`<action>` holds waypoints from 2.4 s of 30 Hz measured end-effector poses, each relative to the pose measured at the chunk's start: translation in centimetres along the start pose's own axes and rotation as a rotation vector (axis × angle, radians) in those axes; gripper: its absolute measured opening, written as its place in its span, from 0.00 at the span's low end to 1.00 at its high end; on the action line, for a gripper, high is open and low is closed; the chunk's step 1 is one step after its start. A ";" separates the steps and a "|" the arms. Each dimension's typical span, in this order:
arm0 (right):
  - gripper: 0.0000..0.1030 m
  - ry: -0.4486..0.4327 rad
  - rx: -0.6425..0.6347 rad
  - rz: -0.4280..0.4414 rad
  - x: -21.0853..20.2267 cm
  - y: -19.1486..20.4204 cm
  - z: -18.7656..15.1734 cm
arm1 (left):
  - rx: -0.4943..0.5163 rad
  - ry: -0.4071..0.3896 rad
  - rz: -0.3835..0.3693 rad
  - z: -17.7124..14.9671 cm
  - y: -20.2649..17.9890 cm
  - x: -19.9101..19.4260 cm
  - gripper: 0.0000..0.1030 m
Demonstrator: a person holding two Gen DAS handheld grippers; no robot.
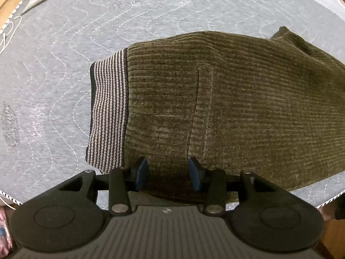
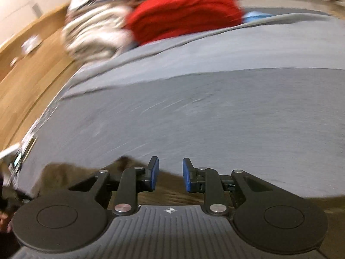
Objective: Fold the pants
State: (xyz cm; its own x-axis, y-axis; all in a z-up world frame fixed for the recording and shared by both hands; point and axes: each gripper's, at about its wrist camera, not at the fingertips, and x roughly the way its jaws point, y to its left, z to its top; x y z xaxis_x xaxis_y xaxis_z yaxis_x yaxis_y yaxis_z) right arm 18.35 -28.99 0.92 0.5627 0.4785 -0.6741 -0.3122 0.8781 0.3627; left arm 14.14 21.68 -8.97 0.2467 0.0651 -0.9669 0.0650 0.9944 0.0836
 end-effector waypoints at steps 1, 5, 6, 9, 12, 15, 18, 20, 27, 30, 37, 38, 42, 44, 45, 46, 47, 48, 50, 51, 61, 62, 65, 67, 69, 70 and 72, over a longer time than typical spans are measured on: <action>0.26 0.016 -0.020 0.018 1.2 0.9 0.3 | -0.003 0.000 -0.007 0.0 0.2 0.1 0.47; 0.28 0.082 -0.048 0.083 4.9 3.9 0.7 | 0.004 -0.003 -0.023 0.2 0.5 0.3 0.47; 0.29 0.102 -0.045 0.100 5.8 4.3 0.8 | 0.004 -0.004 -0.027 0.2 0.6 0.3 0.47; 0.30 0.158 -0.049 0.133 8.8 5.2 0.9 | 0.004 -0.007 -0.042 -0.1 1.3 -0.2 0.47; 0.34 0.209 -0.049 0.132 11.8 5.7 0.9 | 0.003 -0.011 -0.058 -0.2 1.6 -0.3 0.47; 0.39 0.247 -0.025 0.135 14.3 5.6 0.9 | 0.007 -0.015 -0.073 -0.3 2.0 -0.1 0.47; 0.39 0.287 0.023 0.181 16.2 5.3 1.0 | 0.012 -0.019 -0.088 -0.4 2.3 -0.2 0.47; 0.15 0.292 0.005 0.213 17.2 5.7 1.1 | 0.014 -0.021 -0.099 -0.4 2.5 -0.3 0.47; 0.08 0.152 -0.148 0.167 17.3 8.1 2.8 | 0.014 -0.022 -0.112 -0.3 2.6 -0.4 0.47; 0.09 0.175 -0.121 0.098 18.6 7.4 1.7 | 0.014 -0.016 -0.102 0.1 2.3 -0.5 0.47; 0.12 0.004 -0.013 -0.038 13.8 4.7 4.3 | -0.101 -0.127 -0.144 0.9 3.9 -3.4 0.49; 0.12 -0.014 -0.038 -0.008 12.5 4.9 4.7 | -0.119 -0.155 -0.149 1.0 4.3 -3.9 0.49; 0.12 0.055 -0.237 0.210 9.7 6.6 4.2 | -0.162 -0.238 -0.135 1.7 4.8 -5.3 0.49; 0.13 0.169 -0.345 0.330 9.6 7.7 2.4 | -0.147 -0.260 -0.125 2.1 4.3 -5.6 0.49; 0.13 0.206 -0.409 0.345 9.8 8.3 1.3 | -0.139 -0.269 -0.124 2.1 3.8 -5.7 0.49; 0.13 0.251 -0.486 0.335 10.2 8.9 -0.1 | -0.130 -0.277 -0.124 2.4 3.4 -5.8 0.49; 0.13 0.282 -0.542 0.299 10.9 9.1 -1.3 | -0.124 -0.283 -0.121 2.8 2.8 -5.8 0.49; 0.13 0.295 -0.570 0.240 11.7 9.2 -1.7 | -0.116 -0.294 -0.116 3.1 2.4 -6.0 0.48; 0.03 0.322 -0.544 0.059 14.1 8.0 -2.9 | -0.111 -0.318 -0.095 3.6 1.4 -6.1 0.46; 0.02 0.315 -0.497 0.069 14.4 7.3 -3.1 | -0.113 -0.327 -0.081 3.9 1.0 -6.2 0.46; 0.00 0.234 -0.377 0.054 12.6 6.1 -2.8 | -0.161 -0.145 0.134 5.5 1.8 -1.2 0.32; 0.00 0.234 -0.361 0.041 12.0 5.0 -2.4 | -0.168 -0.126 0.127 5.4 2.1 -0.7 0.32; 0.00 0.275 -0.292 0.026 11.1 2.1 -2.0 | -0.189 -0.137 0.138 5.4 1.9 -1.6 0.32; 0.00 0.289 -0.288 -0.001 9.8 0.7 -2.2 | -0.177 -0.175 0.159 5.5 1.0 -2.6 0.32; 0.00 0.290 -0.286 -0.038 8.4 -0.5 -2.4 | -0.165 -0.226 0.152 5.5 0.0 -3.7 0.32; 0.00 0.284 -0.283 -0.071 7.2 -1.4 -2.2 | -0.164 -0.254 0.136 5.6 -0.5 -4.4 0.32; 0.00 0.269 -0.250 -0.133 5.1 -3.4 -2.2 | -0.161 -0.304 0.103 5.8 -1.6 -5.6 0.33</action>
State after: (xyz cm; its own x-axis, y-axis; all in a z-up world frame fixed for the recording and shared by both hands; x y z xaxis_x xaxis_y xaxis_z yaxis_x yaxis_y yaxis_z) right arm 20.56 -29.62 -5.18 0.4007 0.3129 -0.8611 -0.4454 0.8879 0.1154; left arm 18.23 19.24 -2.28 0.5220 0.1619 -0.8374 -0.1226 0.9859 0.1142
